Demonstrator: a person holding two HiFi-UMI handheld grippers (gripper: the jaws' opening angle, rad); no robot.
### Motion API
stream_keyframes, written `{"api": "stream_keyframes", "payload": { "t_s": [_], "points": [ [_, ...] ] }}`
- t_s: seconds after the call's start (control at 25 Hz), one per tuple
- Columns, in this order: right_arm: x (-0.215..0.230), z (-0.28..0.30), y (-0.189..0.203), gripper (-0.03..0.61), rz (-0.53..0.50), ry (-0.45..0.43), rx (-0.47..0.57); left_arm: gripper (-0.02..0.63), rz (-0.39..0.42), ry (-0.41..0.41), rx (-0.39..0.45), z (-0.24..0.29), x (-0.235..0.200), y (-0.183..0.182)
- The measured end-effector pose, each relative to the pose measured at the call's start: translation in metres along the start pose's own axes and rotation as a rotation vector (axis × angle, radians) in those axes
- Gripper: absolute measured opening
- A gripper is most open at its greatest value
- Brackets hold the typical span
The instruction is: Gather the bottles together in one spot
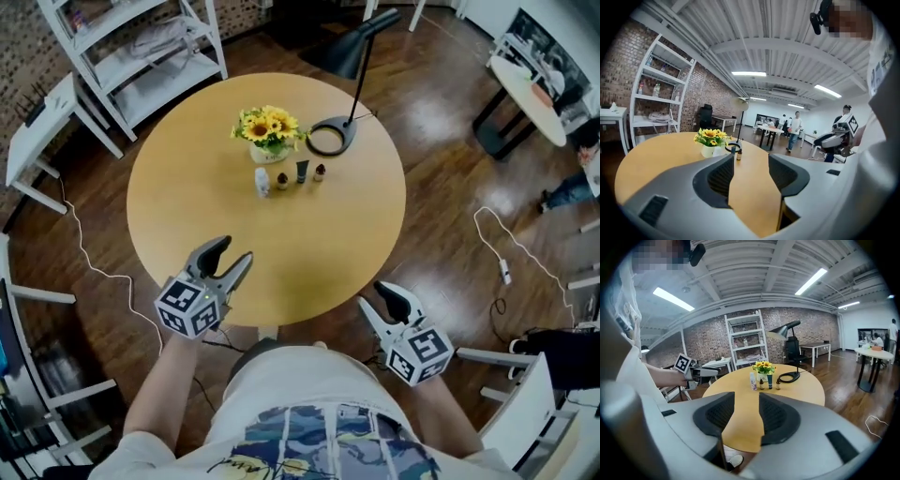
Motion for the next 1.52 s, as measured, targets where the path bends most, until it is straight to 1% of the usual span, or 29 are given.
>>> {"api": "stream_keyframes", "payload": {
  "t_s": [0.12, 0.28, 0.36, 0.44, 0.52, 0.6, 0.8, 0.92, 1.04, 1.16, 1.36, 1.52],
  "points": [
    [0.011, -0.015, 0.009, 0.190, -0.012, -0.051, 0.009, 0.207, -0.063, -0.061, -0.012, -0.023, 0.044, 0.010],
    [0.025, -0.041, 0.025, 0.190, -0.037, -0.085, -0.013, 0.207, -0.098, -0.144, -0.028, -0.042, 0.104, 0.028],
    [0.026, -0.050, 0.030, 0.192, -0.042, -0.098, -0.016, 0.207, -0.123, -0.180, -0.049, -0.051, 0.124, 0.041],
    [0.022, -0.055, 0.033, 0.190, -0.044, -0.113, -0.015, 0.207, -0.159, -0.217, -0.071, -0.061, 0.134, 0.054],
    [0.018, -0.058, 0.033, 0.190, -0.049, -0.126, -0.011, 0.207, -0.187, -0.247, -0.081, -0.069, 0.139, 0.061],
    [0.013, -0.061, 0.032, 0.190, -0.059, -0.136, -0.005, 0.207, -0.198, -0.264, -0.093, -0.075, 0.144, 0.066],
    [0.001, -0.071, 0.032, 0.192, -0.076, -0.143, 0.000, 0.207, -0.175, -0.283, -0.121, -0.085, 0.154, 0.072],
    [-0.007, -0.075, 0.035, 0.190, -0.082, -0.145, -0.004, 0.207, -0.185, -0.301, -0.116, -0.091, 0.153, 0.075],
    [-0.012, -0.078, 0.036, 0.190, -0.081, -0.139, -0.003, 0.209, -0.204, -0.297, -0.090, -0.096, 0.152, 0.074],
    [-0.014, -0.080, 0.037, 0.190, -0.075, -0.124, -0.003, 0.210, -0.206, -0.299, -0.076, -0.100, 0.147, 0.073],
    [-0.017, -0.082, 0.034, 0.190, -0.081, -0.100, 0.015, 0.210, -0.172, -0.308, -0.102, -0.104, 0.144, 0.077],
    [-0.016, -0.080, 0.036, 0.190, -0.107, -0.069, 0.012, 0.210, -0.190, -0.296, -0.113, -0.101, 0.144, 0.085]
  ]
}}
Point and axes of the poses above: the fingertips, and each gripper's own axes: z forward along the fingers, x to its right, y out of its underside, the point moved 1 cm from there along -z, backward along the fingers, and after that the axes turned 1 degree about -z, right-handed, at the moved point
